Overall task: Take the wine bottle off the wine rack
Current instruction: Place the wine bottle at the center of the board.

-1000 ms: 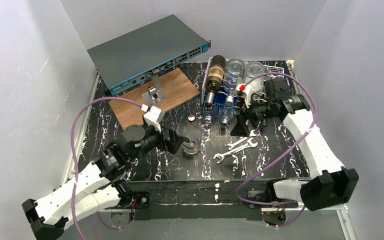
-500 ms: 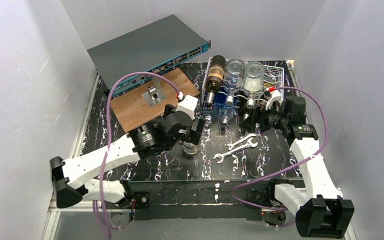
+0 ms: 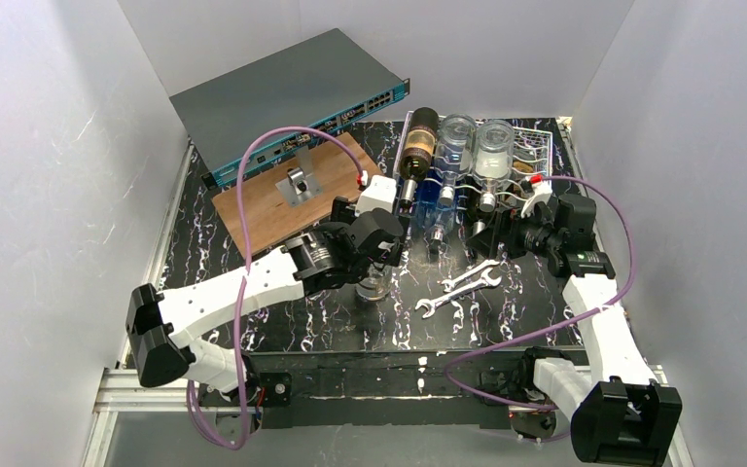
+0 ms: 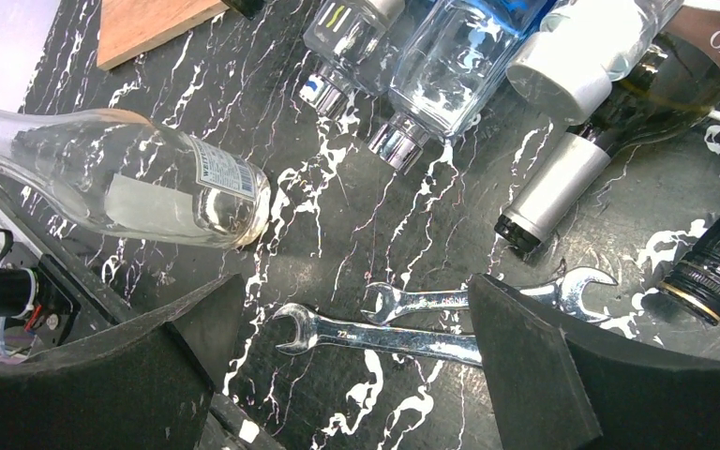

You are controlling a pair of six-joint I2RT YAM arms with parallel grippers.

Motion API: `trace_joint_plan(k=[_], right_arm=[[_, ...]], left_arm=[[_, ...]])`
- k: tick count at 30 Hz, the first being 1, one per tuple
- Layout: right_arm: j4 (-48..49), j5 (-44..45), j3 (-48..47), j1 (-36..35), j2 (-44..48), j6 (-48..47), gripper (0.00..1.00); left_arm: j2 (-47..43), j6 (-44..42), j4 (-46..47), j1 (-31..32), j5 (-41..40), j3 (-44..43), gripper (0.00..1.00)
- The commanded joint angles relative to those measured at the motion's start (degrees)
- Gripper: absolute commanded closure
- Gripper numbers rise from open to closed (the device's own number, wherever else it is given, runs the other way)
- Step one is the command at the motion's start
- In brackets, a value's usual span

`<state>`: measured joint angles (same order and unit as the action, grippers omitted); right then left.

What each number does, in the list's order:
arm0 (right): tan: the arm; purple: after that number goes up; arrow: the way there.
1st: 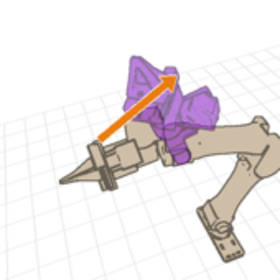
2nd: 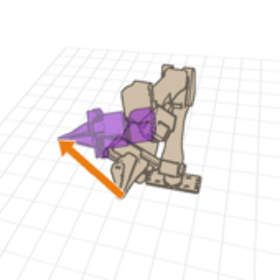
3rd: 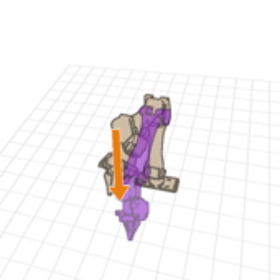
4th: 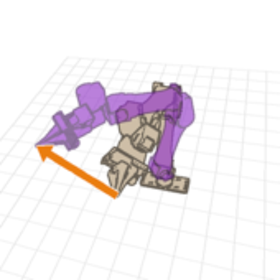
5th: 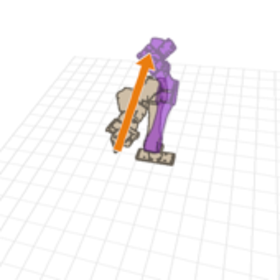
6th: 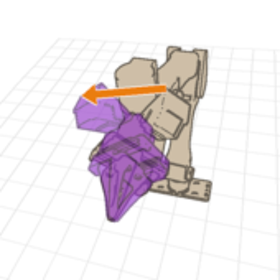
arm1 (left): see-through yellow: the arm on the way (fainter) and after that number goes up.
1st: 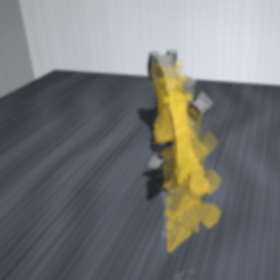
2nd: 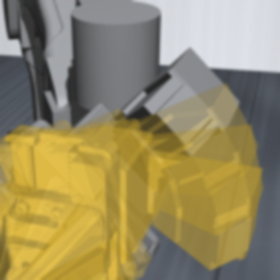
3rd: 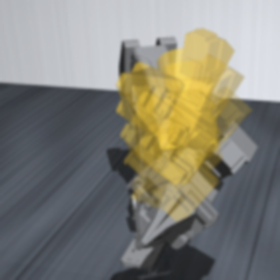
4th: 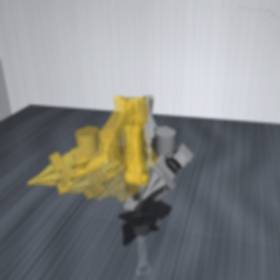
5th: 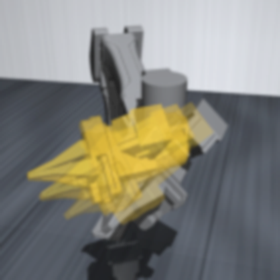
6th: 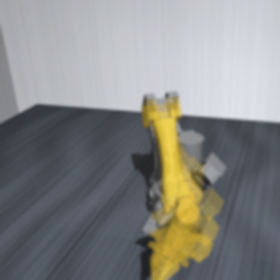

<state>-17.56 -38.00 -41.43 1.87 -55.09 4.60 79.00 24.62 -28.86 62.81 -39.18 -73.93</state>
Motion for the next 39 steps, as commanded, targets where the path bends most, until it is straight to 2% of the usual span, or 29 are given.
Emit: trace_joint_plan(k=[1,9,12,17,18,22,24,28,33,39], right_arm=[[3.5,-1.3,0.3,0.4,1.0,0.6,0.02],[3.7,-1.5,0.9,0.8,0.8,0.2,0.02],[3.8,-1.6,1.0,0.9,0.7,0.2,0.02],[3.8,-1.7,1.0,1.0,0.6,0.2,0.02],[3.8,-1.7,1.0,1.0,0.6,0.2,0.02],[3.8,-1.9,1.0,1.2,0.6,0.1,0.02],[3.7,-1.9,0.9,1.2,0.6,0.1,0.02],[3.7,-1.9,1.0,1.2,0.6,0.0,0.02],[3.6,-1.9,0.9,1.2,0.4,-0.3,0.02],[3.2,-1.8,0.7,1.3,0.2,-0.6,0.02]], left_arm=[[0.9,4.7,-1.9,0.1,-6.1,-3.0,0.12],[3.5,6.5,-3.0,-0.2,-5.9,-5.0,0.31],[4.2,7.7,-4.6,-0.3,-6.4,-6.0,0.51],[5.2,7.9,-6.4,-0.4,-8.1,-6.6,0.64],[5.3,7.6,-6.5,-0.4,-8.7,-6.6,0.69],[4.7,5.7,-5.3,-2.3,-10.5,-6.1,0.99],[3.8,4.0,-2.4,-3.8,-10.4,-4.9,1.0],[1.1,-2.5,9.3,-7.4,-7.9,-0.8,1.0],[1.4,-8.3,20.6,-12.5,-4.2,0.6,1.0],[6.1,-13.1,25.3,-17.3,-2.0,-2.8,1.0]])
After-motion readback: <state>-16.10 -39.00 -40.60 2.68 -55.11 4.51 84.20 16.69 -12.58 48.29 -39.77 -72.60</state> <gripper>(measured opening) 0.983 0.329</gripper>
